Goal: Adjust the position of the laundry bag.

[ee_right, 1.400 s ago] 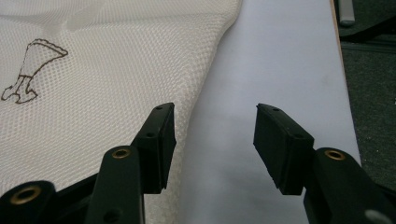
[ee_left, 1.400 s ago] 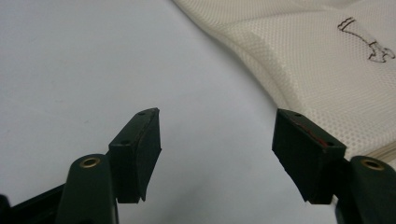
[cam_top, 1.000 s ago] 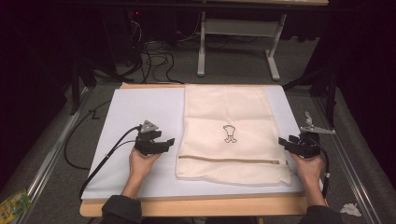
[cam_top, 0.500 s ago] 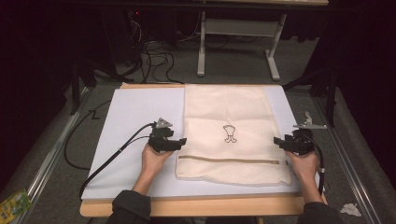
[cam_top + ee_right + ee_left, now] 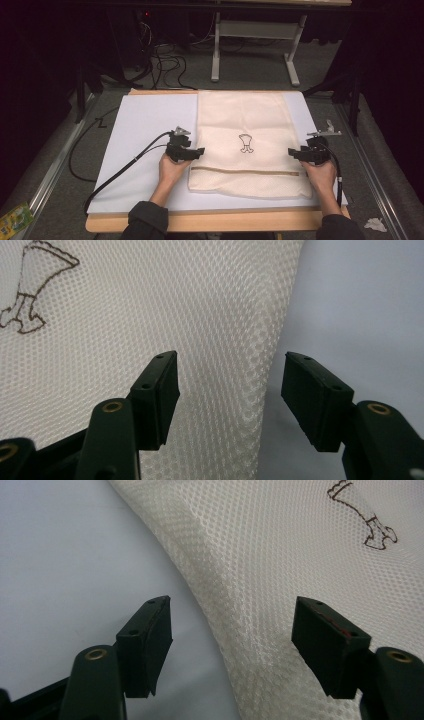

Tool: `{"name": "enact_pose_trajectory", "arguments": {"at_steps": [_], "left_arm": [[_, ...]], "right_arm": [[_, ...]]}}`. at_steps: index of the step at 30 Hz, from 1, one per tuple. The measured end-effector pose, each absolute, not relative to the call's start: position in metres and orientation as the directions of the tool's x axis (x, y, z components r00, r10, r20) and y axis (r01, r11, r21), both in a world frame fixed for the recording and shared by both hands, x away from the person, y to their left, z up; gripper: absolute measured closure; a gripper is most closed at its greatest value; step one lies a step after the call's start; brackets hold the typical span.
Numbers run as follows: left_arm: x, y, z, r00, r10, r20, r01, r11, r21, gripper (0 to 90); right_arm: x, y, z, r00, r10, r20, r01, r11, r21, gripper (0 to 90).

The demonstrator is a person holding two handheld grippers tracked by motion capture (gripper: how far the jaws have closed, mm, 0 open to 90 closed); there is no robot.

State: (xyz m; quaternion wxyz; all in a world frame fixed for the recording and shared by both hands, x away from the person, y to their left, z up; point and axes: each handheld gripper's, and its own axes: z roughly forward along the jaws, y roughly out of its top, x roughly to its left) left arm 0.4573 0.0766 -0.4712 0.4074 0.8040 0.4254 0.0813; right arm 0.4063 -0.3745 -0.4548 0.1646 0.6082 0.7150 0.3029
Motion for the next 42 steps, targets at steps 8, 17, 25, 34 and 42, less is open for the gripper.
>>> {"name": "enact_pose_trajectory", "arguments": {"at_steps": [8,17,25,34,42], "left_arm": [[0.458,0.073,-0.475,0.628,0.746,-0.224,0.612,-0.295,0.734,46.1],[0.46,0.068,-0.478,0.624,0.749,-0.225,0.631,-0.312,0.71,67.8],[0.461,0.066,-0.47,0.645,0.73,-0.228,0.622,-0.327,0.712,85.0],[0.458,0.071,-0.461,0.654,0.725,-0.216,0.603,-0.327,0.727,85.2],[0.457,0.077,-0.456,0.657,0.727,-0.202,0.591,-0.33,0.737,85.3]], "right_arm": [[0.411,-0.37,-0.46,-0.216,0.967,0.139,0.789,0.089,0.608,48.2],[0.411,-0.37,-0.46,-0.234,0.962,0.14,0.793,0.106,0.6,73.6],[0.41,-0.37,-0.458,-0.276,0.95,0.143,0.781,0.135,0.61,85.8],[0.407,-0.371,-0.454,-0.288,0.944,0.16,0.768,0.128,0.628,86.3],[0.406,-0.368,-0.453,-0.304,0.938,0.166,0.758,0.132,0.639,86.4]]}}
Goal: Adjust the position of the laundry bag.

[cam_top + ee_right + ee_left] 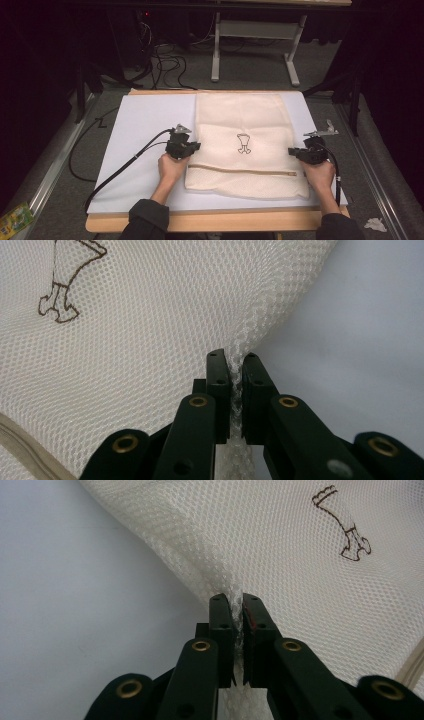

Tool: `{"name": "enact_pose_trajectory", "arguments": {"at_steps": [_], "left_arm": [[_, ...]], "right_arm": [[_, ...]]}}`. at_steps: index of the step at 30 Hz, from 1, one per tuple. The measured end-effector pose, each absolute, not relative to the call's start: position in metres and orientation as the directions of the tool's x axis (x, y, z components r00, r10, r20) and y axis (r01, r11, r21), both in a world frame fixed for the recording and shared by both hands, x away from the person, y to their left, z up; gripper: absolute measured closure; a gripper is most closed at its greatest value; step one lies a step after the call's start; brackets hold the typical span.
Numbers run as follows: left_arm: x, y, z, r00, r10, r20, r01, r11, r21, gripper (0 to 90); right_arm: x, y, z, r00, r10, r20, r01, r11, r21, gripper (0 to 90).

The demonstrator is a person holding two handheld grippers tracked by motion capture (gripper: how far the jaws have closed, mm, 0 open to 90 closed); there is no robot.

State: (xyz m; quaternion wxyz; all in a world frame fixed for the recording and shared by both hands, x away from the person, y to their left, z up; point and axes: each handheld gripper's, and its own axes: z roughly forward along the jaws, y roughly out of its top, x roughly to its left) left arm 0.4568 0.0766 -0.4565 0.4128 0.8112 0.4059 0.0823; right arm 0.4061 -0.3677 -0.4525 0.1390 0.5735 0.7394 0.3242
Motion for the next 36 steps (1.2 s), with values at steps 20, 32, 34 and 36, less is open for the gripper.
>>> {"name": "enact_pose_trajectory", "arguments": {"at_steps": [20,32,34,36], "left_arm": [[0.451,0.11,-0.448,0.629,0.758,-0.176,0.586,-0.312,0.748,85.2],[0.445,0.134,-0.446,0.598,0.787,-0.149,0.586,-0.303,0.751,84.9],[0.443,0.138,-0.446,0.59,0.794,-0.15,0.589,-0.296,0.752,84.9],[0.442,0.141,-0.446,0.587,0.796,-0.146,0.587,-0.295,0.754,84.8]], "right_arm": [[0.41,-0.344,-0.45,-0.366,0.911,0.191,0.735,0.157,0.66,86.4],[0.414,-0.322,-0.452,-0.409,0.889,0.206,0.72,0.175,0.672,86.3],[0.415,-0.317,-0.453,-0.419,0.884,0.208,0.716,0.181,0.674,86.3],[0.415,-0.315,-0.453,-0.419,0.883,0.21,0.716,0.18,0.674,86.3]]}}
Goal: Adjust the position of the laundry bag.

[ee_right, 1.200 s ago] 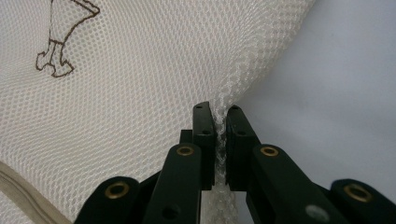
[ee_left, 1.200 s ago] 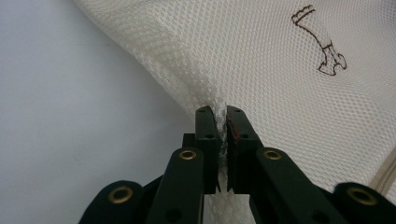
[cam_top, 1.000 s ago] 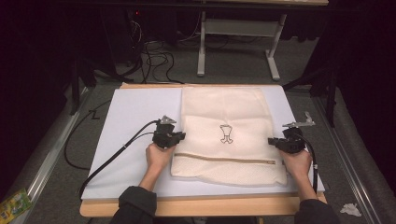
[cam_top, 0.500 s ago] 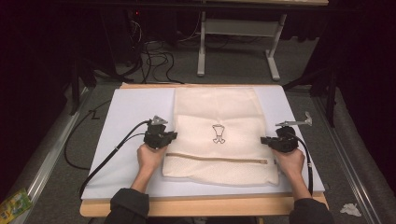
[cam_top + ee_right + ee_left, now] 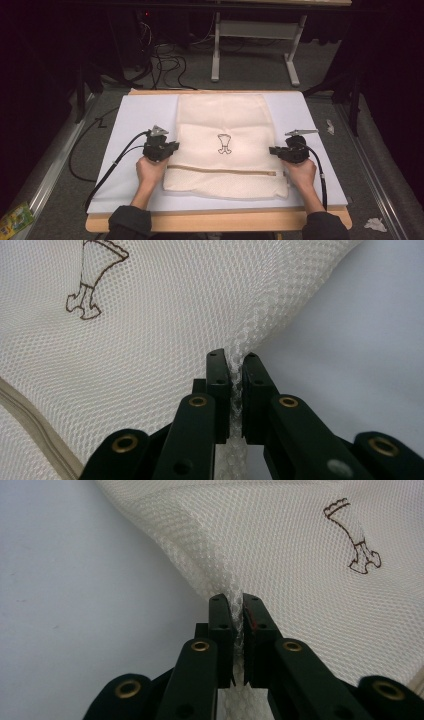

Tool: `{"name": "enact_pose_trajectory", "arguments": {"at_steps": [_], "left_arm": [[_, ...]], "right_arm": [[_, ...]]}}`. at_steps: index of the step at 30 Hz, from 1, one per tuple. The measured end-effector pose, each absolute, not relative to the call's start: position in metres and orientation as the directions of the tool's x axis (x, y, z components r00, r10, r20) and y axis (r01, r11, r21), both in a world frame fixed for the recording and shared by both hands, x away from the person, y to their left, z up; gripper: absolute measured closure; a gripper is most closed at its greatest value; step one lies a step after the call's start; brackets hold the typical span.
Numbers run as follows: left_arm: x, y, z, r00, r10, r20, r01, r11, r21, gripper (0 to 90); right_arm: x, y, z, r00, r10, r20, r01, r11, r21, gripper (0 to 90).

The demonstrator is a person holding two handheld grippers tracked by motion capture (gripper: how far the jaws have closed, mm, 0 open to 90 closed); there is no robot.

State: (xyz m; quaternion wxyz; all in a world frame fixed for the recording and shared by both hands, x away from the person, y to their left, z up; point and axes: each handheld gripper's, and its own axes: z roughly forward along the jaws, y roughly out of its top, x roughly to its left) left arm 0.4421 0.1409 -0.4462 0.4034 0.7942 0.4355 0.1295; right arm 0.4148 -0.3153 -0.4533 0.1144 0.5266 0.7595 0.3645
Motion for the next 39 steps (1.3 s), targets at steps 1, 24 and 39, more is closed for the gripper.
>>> {"name": "enact_pose_trajectory", "arguments": {"at_steps": [1,24,39], "left_arm": [[0.441,0.143,-0.447,0.583,0.799,-0.148,0.588,-0.29,0.755,84.8],[0.429,0.153,-0.458,0.555,0.827,-0.088,0.578,-0.307,0.756,78.7],[0.418,0.153,-0.462,0.542,0.839,-0.046,0.511,-0.285,0.811,49.5]], "right_arm": [[0.415,-0.313,-0.454,-0.423,0.881,0.212,0.715,0.181,0.675,86.2],[0.417,-0.297,-0.458,-0.433,0.879,0.201,0.708,0.193,0.68,82.5],[0.412,-0.298,-0.459,-0.381,0.911,0.16,0.671,0.153,0.725,47.5]]}}
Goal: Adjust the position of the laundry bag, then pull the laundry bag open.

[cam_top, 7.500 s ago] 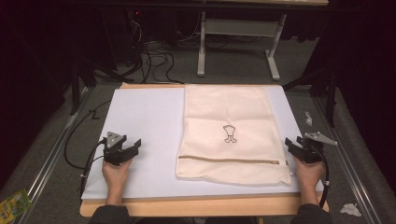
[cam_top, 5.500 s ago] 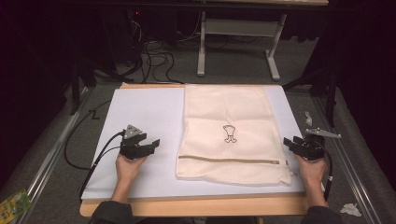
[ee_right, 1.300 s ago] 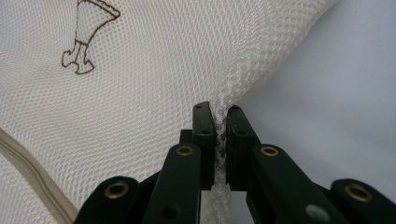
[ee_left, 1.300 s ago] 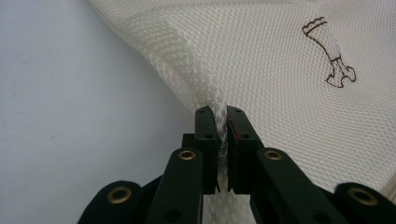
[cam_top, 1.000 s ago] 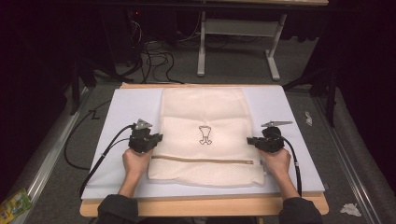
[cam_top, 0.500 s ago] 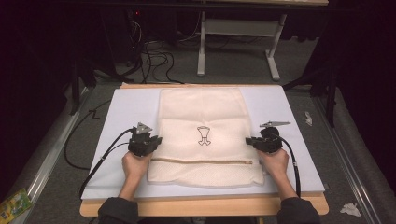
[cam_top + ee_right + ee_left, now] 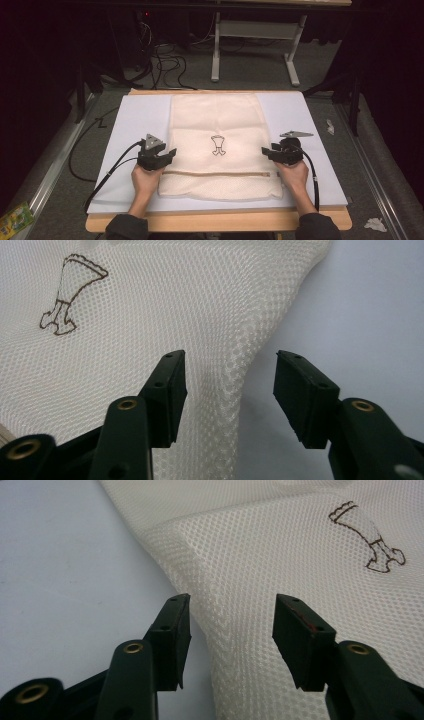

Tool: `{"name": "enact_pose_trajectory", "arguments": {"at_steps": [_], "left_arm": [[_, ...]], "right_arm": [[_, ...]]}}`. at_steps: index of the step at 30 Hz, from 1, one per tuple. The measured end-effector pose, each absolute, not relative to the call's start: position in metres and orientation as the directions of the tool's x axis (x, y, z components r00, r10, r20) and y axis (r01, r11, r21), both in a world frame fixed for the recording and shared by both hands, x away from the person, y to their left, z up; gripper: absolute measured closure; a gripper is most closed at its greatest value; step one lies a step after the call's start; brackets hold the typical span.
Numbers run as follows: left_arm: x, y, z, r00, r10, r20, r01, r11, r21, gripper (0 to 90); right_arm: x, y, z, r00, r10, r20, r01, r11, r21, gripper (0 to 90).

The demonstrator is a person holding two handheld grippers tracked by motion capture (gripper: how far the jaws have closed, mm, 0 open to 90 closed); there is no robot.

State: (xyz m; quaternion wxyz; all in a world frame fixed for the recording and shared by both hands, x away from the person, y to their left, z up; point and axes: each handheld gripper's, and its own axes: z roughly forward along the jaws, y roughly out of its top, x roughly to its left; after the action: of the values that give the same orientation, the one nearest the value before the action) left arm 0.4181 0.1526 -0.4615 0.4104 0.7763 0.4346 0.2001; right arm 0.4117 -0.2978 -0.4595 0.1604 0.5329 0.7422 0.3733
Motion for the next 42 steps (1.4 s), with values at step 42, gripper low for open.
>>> {"name": "enact_pose_trajectory", "arguments": {"at_steps": [42], "left_arm": [[0.386,0.124,-0.484,0.62,0.784,-0.039,0.465,-0.327,0.823,45.5]], "right_arm": [[0.38,-0.294,-0.471,-0.392,0.883,0.258,0.743,0.138,0.655,38.7]]}}
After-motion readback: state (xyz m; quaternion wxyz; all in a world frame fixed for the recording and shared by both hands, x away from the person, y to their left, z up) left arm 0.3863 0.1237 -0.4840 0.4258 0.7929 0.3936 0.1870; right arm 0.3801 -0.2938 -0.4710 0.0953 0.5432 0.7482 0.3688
